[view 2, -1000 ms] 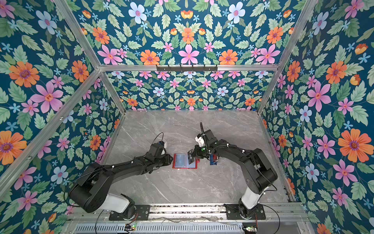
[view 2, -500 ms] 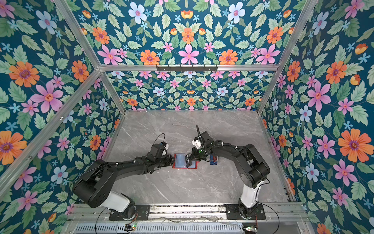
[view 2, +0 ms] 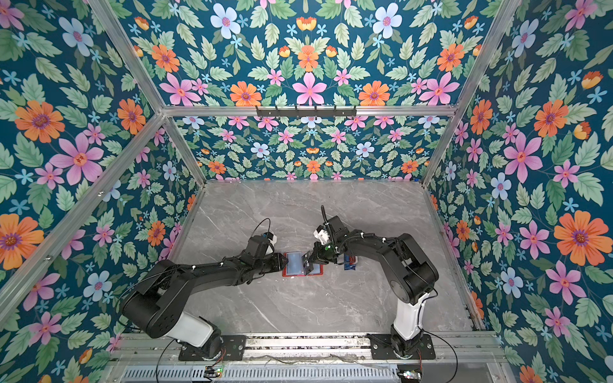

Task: Insert credit cards into a card holder
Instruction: Insert the credit card into the card slot.

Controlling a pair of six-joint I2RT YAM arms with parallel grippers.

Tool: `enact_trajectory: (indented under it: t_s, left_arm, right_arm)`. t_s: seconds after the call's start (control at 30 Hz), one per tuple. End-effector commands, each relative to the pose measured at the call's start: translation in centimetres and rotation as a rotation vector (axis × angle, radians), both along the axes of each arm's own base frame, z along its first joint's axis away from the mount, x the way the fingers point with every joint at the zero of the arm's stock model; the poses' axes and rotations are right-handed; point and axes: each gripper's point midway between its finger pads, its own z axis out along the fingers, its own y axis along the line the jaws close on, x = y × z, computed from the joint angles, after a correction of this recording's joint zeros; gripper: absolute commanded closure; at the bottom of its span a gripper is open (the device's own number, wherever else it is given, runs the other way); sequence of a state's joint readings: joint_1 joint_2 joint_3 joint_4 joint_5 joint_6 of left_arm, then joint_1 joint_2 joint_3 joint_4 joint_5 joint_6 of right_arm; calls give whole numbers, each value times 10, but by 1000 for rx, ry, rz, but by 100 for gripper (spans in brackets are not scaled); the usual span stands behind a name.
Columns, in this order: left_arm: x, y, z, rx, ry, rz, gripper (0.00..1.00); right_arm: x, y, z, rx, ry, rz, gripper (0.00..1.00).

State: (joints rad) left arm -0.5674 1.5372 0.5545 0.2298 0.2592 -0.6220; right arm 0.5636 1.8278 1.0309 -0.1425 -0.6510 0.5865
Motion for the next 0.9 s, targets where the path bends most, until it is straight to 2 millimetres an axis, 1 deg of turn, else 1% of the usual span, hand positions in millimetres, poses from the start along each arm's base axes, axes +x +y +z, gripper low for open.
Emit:
enact_trajectory:
  t_s: [0.0, 0.47, 0.87]
  left_arm:
    - [-10, 7, -13, 27, 60, 12, 70]
    - [-15, 12, -22, 50, 86, 26, 72]
    - [-17, 12, -26, 62, 100, 20, 73]
  right_arm:
    - [1, 5, 3, 37, -5, 2, 100]
    - [4, 10, 2, 77, -30, -2, 100]
    - [10, 8, -2, 70, -53, -30, 100]
